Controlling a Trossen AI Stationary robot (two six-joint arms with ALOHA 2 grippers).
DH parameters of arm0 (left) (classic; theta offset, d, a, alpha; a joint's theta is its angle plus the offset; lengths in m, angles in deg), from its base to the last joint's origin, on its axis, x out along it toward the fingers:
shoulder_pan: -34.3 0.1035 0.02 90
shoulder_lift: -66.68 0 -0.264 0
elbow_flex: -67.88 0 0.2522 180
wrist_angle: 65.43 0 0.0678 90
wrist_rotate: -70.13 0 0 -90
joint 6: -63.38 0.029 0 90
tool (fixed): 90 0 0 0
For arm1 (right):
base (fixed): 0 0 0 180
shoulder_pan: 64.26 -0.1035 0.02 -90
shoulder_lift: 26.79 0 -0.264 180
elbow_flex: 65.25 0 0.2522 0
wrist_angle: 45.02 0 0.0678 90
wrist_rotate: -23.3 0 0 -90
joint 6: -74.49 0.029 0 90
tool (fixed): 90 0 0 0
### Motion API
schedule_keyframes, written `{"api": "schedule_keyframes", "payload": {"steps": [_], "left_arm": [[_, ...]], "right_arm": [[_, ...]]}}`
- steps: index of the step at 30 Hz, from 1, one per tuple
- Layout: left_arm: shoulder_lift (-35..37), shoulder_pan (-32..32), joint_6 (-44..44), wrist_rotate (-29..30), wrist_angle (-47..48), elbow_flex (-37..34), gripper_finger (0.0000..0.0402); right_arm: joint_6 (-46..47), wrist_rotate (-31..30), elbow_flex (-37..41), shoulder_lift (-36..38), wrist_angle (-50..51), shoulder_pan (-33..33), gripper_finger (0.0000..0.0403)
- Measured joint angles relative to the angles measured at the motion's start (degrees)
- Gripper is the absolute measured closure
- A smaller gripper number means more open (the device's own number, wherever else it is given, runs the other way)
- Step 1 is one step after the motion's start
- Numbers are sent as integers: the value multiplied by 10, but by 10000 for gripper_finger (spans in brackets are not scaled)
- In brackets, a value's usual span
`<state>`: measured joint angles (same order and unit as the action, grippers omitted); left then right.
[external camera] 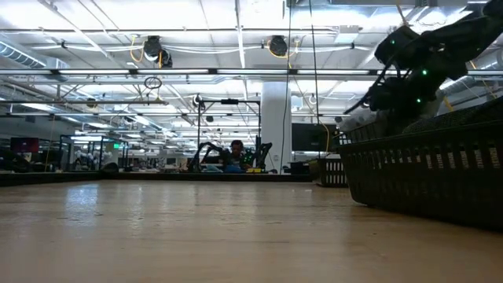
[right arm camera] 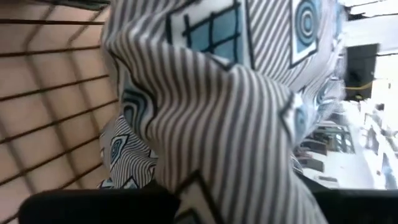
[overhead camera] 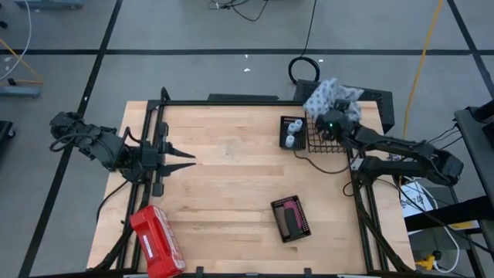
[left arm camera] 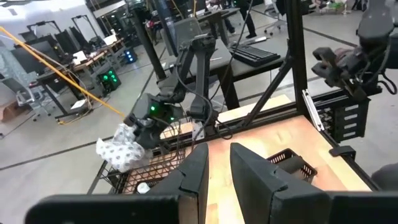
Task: Pick & Place Medicine items
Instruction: Put the gray patient gown into the black wire basket
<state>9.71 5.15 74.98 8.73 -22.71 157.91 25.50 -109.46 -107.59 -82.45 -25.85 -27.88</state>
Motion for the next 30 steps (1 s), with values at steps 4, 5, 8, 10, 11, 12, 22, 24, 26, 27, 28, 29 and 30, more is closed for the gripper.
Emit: {"api": "schedule_keyframes", "payload": {"steps": [4,5,8,10,11,12,22,24,26,27,28,29,30], "left_arm": [[0,0,5,0,0,0,325],[0,0,5,0,0,0,325],[0,0,5,0,0,0,325],[0,0,5,0,1,0,325],[0,0,5,0,1,0,325],[0,0,5,0,1,0,325],[0,0,-1,0,10,0,325],[0,0,-1,0,10,0,325],[0,0,-1,0,10,0,325],[0,0,-1,0,10,0,325],[0,0,-1,0,10,0,325],[0,0,-1,0,10,0,325],[0,0,-1,0,10,0,325]], "right_arm": [[13,34,6,0,33,7,338],[21,48,6,0,42,9,338],[46,89,6,1,72,21,338],[84,107,6,0,85,29,337],[110,110,6,0,84,31,334],[132,111,6,1,82,34,321],[244,114,-10,23,119,38,118],[271,114,-18,31,145,37,99],[298,115,-27,41,172,37,88],[310,115,-32,46,185,37,84],[320,115,-37,53,198,37,82],[327,116,-44,60,212,37,80],[336,117,-51,68,225,37,80]]}}
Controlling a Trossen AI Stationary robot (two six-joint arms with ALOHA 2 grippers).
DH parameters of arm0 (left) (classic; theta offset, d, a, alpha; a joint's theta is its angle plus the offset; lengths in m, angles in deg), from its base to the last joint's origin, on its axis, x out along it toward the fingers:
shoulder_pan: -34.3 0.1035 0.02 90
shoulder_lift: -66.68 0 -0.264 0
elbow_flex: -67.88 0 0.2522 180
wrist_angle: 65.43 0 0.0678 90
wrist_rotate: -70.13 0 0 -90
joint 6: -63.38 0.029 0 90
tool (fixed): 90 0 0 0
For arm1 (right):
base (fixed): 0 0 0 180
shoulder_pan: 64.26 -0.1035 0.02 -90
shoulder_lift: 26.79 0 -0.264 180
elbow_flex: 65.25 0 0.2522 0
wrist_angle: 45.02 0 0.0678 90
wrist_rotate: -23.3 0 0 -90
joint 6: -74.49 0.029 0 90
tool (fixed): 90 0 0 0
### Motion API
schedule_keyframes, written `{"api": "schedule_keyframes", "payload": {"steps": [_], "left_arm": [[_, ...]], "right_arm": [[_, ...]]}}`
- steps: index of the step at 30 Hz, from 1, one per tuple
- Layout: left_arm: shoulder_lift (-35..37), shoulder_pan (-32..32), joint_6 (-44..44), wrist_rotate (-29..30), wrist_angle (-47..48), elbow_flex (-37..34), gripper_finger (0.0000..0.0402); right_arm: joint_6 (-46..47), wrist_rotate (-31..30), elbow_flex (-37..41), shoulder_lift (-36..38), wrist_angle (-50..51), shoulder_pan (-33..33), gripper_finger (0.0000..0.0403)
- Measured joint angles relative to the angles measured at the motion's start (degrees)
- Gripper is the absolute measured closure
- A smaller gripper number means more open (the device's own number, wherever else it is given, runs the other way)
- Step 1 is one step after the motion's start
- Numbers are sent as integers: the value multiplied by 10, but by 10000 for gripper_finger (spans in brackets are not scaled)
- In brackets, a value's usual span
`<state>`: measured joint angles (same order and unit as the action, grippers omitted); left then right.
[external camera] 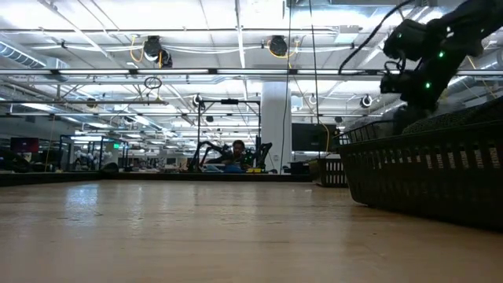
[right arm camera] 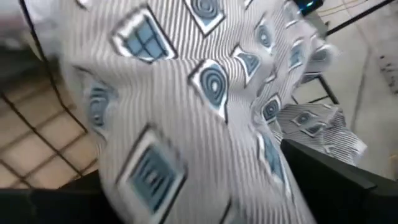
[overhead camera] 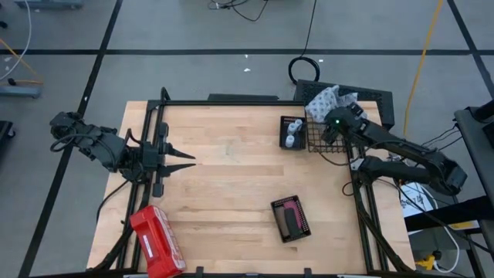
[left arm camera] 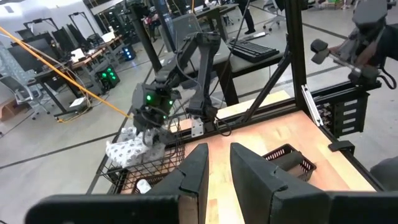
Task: Pick & Place Medicine items
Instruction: Put the gray patient gown into the black wire basket
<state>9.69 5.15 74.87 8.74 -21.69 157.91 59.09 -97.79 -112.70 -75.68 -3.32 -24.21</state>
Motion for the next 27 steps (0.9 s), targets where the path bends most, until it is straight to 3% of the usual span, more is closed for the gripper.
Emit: {"api": "schedule_keyframes", "payload": {"steps": [3,10,16,22,27], "left_arm": [[0,0,0,0,0,0,325],[0,0,0,0,0,0,325],[0,0,0,0,8,0,325],[0,0,3,0,4,0,325],[0,0,0,0,4,0,325]], "right_arm": [[29,35,-30,26,35,0,81],[80,191,-89,90,52,0,83],[128,192,-122,126,27,0,88],[202,192,-238,51,118,0,130],[223,192,-316,-63,167,0,231]]}}
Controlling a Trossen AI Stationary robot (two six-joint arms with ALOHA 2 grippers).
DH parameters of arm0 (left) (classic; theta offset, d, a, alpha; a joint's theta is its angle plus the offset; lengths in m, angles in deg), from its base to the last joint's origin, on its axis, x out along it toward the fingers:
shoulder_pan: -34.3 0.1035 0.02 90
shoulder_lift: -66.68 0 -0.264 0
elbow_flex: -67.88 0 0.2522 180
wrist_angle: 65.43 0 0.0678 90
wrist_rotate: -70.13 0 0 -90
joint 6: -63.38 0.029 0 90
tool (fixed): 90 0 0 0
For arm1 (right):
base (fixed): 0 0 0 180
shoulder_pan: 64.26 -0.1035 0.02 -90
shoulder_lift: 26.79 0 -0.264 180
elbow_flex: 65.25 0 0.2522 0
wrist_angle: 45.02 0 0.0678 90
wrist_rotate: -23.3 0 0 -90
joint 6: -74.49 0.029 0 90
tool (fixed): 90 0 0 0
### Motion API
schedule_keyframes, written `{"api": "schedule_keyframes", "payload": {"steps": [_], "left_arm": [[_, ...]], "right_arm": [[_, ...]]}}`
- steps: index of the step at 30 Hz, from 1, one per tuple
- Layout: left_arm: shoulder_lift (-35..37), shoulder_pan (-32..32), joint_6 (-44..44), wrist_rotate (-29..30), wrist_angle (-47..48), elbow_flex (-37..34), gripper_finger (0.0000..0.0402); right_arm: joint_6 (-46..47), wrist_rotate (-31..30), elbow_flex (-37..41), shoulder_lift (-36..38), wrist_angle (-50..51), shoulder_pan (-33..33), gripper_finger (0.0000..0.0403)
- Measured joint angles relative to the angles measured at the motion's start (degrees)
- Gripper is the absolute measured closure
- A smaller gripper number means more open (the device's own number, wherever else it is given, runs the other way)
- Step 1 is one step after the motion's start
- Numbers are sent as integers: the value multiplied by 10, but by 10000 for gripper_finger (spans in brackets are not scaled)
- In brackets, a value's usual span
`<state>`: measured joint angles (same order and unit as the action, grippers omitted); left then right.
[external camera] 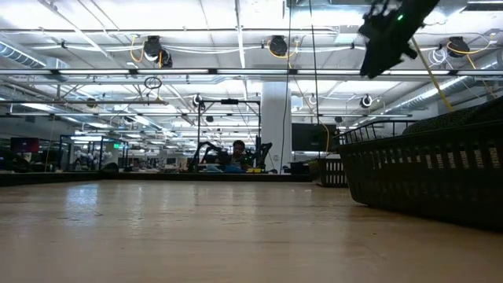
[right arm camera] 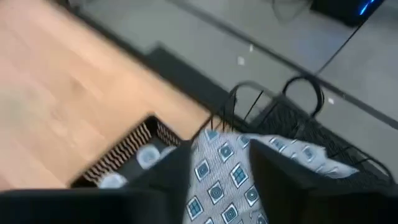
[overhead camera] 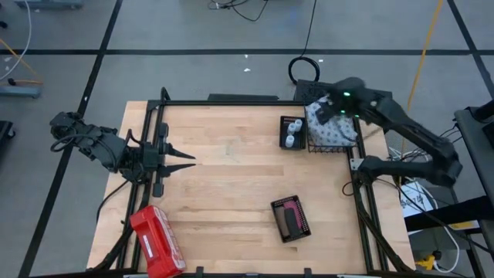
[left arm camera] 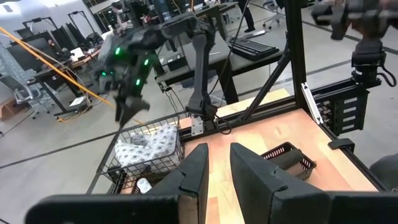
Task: Pick & Place Medicine items
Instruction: Put the gray patient gown into the black wire basket, then return to Home Position
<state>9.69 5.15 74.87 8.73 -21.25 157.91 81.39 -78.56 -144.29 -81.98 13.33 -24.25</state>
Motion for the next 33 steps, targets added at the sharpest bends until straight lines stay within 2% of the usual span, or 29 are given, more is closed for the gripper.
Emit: {"api": "schedule_keyframes", "payload": {"steps": [4,6,11,14,19,22,26,33], "left_arm": [[0,0,0,0,0,0,325],[0,0,0,0,0,0,325],[0,0,-10,0,10,0,325],[0,0,-15,0,16,0,325],[0,0,-11,0,16,0,325],[0,0,-7,0,16,0,325],[0,0,-6,0,16,0,325],[0,0,-21,0,17,0,325]], "right_arm": [[-39,-7,6,-88,-22,11,353],[-54,-16,19,-131,-41,25,389],[-40,-14,47,-231,-67,62,382],[-32,-1,65,-279,-72,79,397],[-30,18,79,-319,-97,94,394],[-34,16,78,-311,-102,94,393],[-39,13,76,-255,-89,95,399],[-80,14,76,-78,-82,94,401]]}}
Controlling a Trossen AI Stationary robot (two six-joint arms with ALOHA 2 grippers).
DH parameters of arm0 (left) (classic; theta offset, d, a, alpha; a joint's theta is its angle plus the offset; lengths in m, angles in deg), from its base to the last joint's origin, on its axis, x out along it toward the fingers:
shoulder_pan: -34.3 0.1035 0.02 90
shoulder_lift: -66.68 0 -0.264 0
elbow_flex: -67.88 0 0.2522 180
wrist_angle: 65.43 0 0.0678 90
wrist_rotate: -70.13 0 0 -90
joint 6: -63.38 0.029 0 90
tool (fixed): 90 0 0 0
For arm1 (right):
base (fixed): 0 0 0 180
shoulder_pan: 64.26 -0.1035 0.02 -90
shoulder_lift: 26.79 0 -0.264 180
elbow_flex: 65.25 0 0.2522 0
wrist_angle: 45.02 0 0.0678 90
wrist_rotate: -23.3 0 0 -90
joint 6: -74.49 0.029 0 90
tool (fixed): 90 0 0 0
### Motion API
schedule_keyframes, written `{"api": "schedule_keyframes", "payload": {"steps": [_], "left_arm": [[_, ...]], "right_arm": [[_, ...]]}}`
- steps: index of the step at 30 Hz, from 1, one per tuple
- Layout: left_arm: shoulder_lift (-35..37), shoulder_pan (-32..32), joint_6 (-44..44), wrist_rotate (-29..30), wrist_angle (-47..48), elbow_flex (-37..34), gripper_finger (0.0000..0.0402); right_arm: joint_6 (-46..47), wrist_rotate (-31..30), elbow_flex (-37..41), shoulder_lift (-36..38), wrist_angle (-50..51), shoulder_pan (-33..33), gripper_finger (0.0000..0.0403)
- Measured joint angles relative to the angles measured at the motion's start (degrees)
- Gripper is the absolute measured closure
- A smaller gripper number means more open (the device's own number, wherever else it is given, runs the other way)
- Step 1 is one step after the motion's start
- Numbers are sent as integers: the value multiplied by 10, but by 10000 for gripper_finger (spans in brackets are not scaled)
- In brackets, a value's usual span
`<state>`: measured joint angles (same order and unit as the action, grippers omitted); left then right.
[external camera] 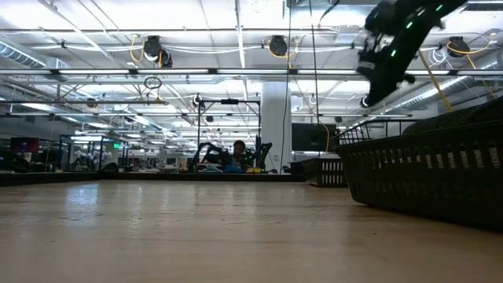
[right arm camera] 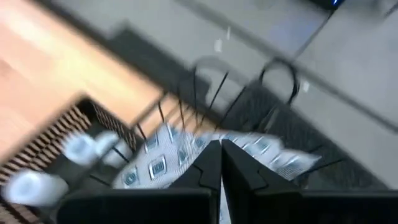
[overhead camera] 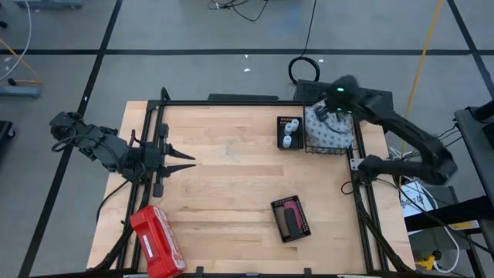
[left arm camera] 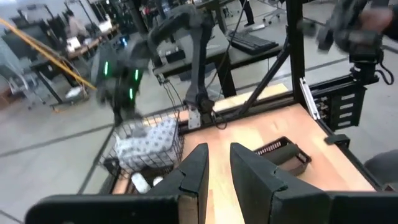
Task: Pick & Place Medicine items
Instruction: Return to Home Position
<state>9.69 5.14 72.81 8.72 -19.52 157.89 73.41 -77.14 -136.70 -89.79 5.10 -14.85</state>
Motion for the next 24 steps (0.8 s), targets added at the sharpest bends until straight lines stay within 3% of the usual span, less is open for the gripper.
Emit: {"api": "schedule_keyframes", "payload": {"steps": [4,10,17,24], "left_arm": [[20,-3,-41,4,40,-1,325],[115,-22,-70,4,68,-29,325],[265,-24,-89,75,-15,-209,325],[399,-24,-104,75,-93,-373,325]], "right_arm": [[39,2,0,128,26,0,399],[81,34,0,301,80,-7,399],[111,148,54,450,20,-19,399],[151,276,158,522,-80,-19,399]]}}
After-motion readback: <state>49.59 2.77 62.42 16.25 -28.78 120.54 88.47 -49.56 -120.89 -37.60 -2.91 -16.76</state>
